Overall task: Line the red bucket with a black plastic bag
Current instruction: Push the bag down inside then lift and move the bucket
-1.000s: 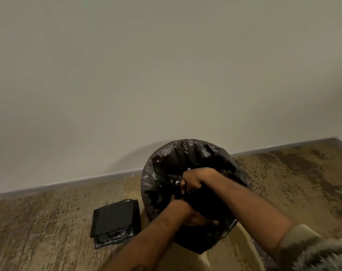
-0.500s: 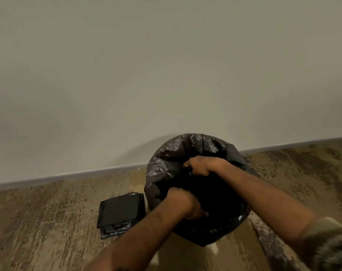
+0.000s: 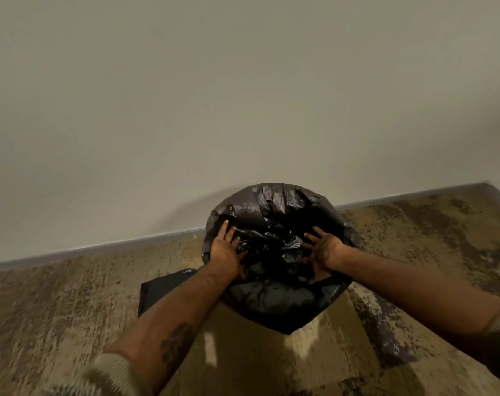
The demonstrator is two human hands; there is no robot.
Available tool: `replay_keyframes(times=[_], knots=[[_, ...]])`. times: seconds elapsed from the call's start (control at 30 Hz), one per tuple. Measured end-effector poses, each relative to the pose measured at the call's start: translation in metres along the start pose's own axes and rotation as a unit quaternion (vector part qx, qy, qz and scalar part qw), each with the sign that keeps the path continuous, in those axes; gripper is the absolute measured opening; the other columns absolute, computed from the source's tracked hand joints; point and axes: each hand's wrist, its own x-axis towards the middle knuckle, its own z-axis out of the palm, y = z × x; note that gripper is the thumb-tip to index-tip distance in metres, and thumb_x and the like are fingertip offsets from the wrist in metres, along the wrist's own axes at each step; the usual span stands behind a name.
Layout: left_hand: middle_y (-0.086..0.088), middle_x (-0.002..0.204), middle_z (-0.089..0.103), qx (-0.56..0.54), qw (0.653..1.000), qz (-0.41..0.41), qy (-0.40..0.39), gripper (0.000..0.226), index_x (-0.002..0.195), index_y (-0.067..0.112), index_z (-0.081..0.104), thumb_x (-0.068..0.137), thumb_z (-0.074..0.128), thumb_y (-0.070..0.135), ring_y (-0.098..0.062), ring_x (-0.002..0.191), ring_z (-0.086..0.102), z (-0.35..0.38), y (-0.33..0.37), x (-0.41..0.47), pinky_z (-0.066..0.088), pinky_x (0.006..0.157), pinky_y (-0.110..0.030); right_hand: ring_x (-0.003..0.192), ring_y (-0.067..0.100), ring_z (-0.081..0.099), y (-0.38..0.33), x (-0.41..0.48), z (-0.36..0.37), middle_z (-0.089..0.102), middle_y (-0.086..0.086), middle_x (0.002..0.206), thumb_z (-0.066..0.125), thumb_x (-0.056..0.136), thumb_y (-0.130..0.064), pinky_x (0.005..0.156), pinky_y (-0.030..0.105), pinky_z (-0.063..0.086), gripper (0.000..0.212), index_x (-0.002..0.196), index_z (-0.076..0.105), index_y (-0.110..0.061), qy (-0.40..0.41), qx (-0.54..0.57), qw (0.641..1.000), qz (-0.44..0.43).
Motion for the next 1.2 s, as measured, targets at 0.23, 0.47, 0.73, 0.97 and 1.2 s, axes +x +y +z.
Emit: replay_keyframes(times=[0.23,0.47,0.73,0.97,1.2], knots=[[-0.005,0.168,0.011,-0.216,0.969,0.054,0.112,0.088,0.157,0.032,0.020,0.085,0.010,0.082,-0.030,0.154,-0.003,-0.032,0.006,-0.036,-0.018,0.117,-0.059,0.150,0.029,0.017,-0.004,-0.048,-0.028,0.023,0.005,0.163,0.018,0.094,-0.067,0.120,0.051,0.011,0.068,0.153,0.024,-0.034,0.165,0.164,0.972,-0.041],[-0.008,0.127,0.062,-0.282,0.915,0.182,0.222,0.087,0.129,0.021,0.053,0.081,0.022,0.087,-0.030,0.118,0.056,-0.004,0.055,-0.096,0.034,0.108,-0.050,0.112,0.018,0.059,-0.035,-0.118,0.004,0.063,-0.002,0.125,0.008,0.087,-0.079,0.102,0.041,0.044,0.077,0.128,0.052,-0.031,0.237,0.240,0.930,-0.148],[0.002,0.125,0.065,-0.405,0.792,0.113,0.443,0.071,0.132,0.026,0.052,0.091,0.027,0.078,-0.014,0.111,0.062,0.002,0.020,-0.085,0.047,0.101,-0.039,0.136,0.012,0.043,-0.013,-0.112,0.028,0.048,-0.002,0.148,0.021,0.095,-0.071,0.115,0.033,0.026,0.068,0.148,0.034,-0.032,0.381,0.319,0.865,-0.066],[-0.010,0.168,-0.008,-0.300,0.894,-0.104,0.317,0.102,0.158,0.027,0.000,0.083,0.052,0.072,-0.037,0.153,-0.012,-0.050,-0.027,0.006,0.004,0.119,-0.064,0.151,0.036,0.011,0.060,-0.039,-0.030,0.004,0.018,0.165,0.036,0.091,-0.068,0.115,0.056,0.024,0.082,0.157,0.011,-0.026,0.427,0.200,0.871,0.136],[-0.016,0.146,0.042,-0.279,0.894,-0.149,0.316,0.079,0.157,0.021,0.010,0.096,0.047,0.056,-0.036,0.114,0.057,-0.044,-0.042,0.055,0.050,0.076,-0.044,0.103,0.037,0.064,0.075,0.010,-0.022,0.043,0.018,0.144,0.030,0.095,-0.065,0.076,0.045,0.054,0.076,0.156,-0.002,-0.033,0.367,0.280,0.872,0.165]])
